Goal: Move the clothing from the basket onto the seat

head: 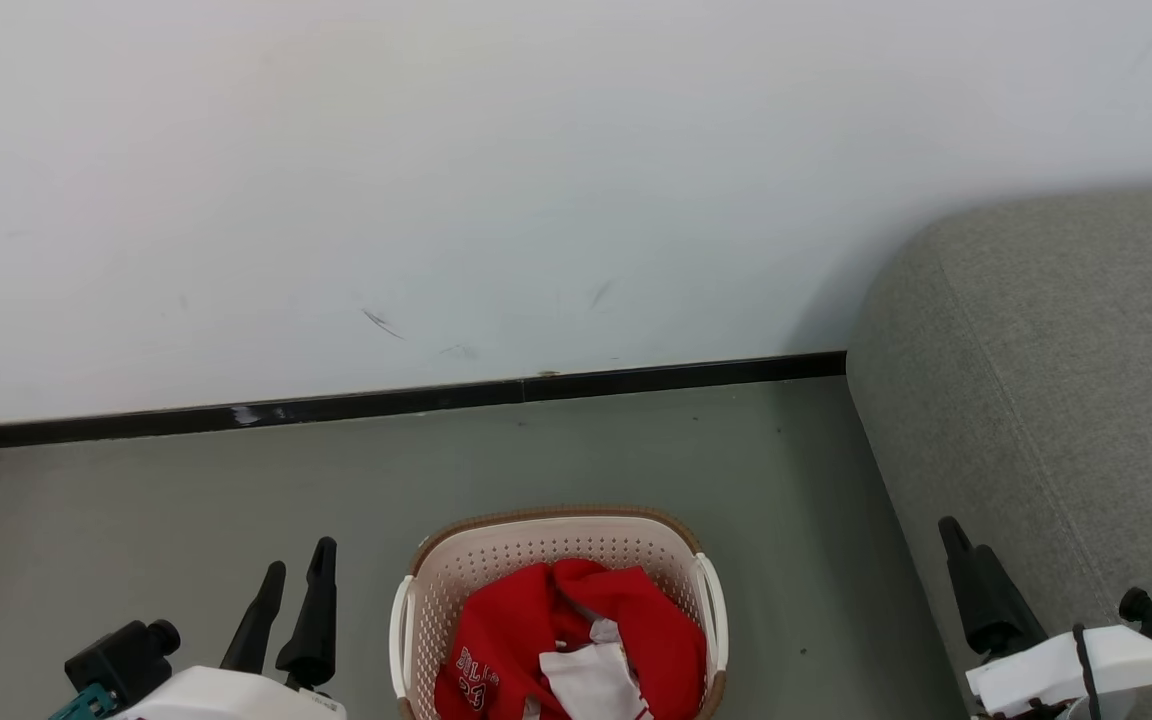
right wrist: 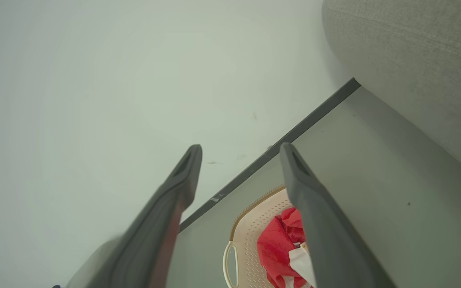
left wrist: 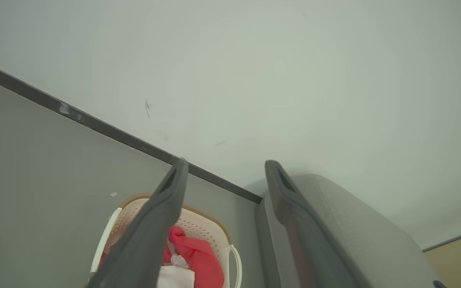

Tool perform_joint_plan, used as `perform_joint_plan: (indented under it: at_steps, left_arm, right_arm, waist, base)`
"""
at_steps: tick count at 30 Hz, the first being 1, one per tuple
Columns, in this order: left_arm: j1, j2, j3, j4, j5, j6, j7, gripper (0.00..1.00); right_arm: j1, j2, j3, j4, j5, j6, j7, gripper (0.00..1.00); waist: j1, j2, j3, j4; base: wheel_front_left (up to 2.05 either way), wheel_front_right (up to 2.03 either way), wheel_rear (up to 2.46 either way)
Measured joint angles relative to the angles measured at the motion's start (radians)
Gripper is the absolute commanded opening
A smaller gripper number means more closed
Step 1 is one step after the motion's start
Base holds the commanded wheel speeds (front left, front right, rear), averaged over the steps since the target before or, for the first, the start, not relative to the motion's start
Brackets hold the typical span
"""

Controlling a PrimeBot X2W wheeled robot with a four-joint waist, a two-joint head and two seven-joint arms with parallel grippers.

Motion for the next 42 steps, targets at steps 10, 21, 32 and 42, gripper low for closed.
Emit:
perform_joint_plan:
  at_steps: [10, 21, 32, 42]
  left_arm:
    - [0.004, 0.002, -0.033, -0.007, 0.162, 0.044, -0.035, 1.00]
    - [0.006, 0.004, -0.063, -0.022, 0.326, 0.083, -0.073, 1.00]
    - [0.006, 0.007, -0.088, -0.029, 0.481, 0.123, -0.114, 1.00]
    - [0.006, 0.009, -0.115, -0.030, 0.604, 0.151, -0.148, 1.00]
  right_arm:
    - [0.016, 0.005, 0.001, -0.005, -0.206, 0.000, -0.030, 1.00]
    - [0.030, 0.010, -0.001, -0.016, -0.408, 0.000, -0.062, 1.00]
    - [0.032, 0.011, -0.001, -0.030, -0.601, 0.000, -0.097, 1.00]
    - [0.033, 0.012, 0.005, -0.041, -0.723, 0.000, -0.127, 1.00]
  waist:
    - [-0.0087, 0.0000, 0.007, 0.002]
    - [-0.0131, 0.0000, 0.014, 0.002]
    - [-0.0137, 0.0000, 0.018, 0.004]
    - [-0.0139, 0.0000, 0.017, 0.006]
  base:
    - [0.00, 0.00, 0.00]
    - [0.00, 0.00, 0.00]
    - [0.00, 0.00, 0.00]
    - [0.00, 0.00, 0.00]
